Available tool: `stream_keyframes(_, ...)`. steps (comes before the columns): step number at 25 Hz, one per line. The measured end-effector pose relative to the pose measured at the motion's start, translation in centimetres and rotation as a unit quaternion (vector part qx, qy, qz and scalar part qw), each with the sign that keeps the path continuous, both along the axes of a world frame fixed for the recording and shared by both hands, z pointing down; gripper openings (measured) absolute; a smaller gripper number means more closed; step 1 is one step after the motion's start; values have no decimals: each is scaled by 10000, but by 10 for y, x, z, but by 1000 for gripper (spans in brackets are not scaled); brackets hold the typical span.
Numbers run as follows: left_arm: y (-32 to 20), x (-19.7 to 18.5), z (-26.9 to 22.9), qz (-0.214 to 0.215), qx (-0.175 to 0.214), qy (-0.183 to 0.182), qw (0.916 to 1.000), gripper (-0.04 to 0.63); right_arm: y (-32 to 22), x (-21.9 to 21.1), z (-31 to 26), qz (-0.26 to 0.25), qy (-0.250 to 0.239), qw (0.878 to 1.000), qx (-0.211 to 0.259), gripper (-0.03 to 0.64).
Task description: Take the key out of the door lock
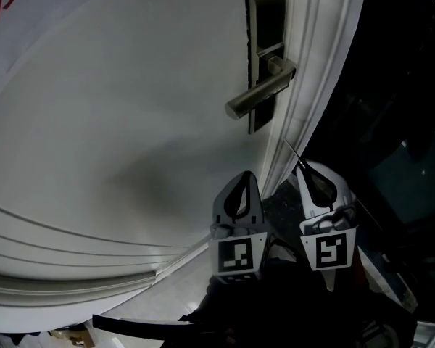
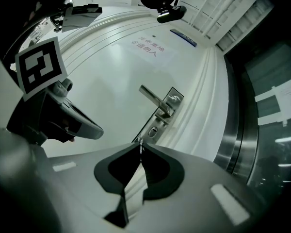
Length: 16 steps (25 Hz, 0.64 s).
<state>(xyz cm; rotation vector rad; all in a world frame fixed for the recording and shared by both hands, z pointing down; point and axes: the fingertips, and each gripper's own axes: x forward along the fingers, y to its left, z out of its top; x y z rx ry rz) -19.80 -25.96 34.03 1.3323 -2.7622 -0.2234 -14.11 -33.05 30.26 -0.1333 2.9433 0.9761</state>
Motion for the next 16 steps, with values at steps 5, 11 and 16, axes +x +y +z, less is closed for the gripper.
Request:
stream_keyframes(5,-4,0,0,61,1,33,10000,-1,1,-1,1,20,7,10000,53,12)
stream_keyframes(11,-2,-1,-1,39,-13,-4,10000,0,3,-3,-3,-16,-4,10000,63,12)
stream_keyframes(16,1,-4,-5,13,29,-18,10000,0,7,-5,-5,-63,-37,10000,58,12)
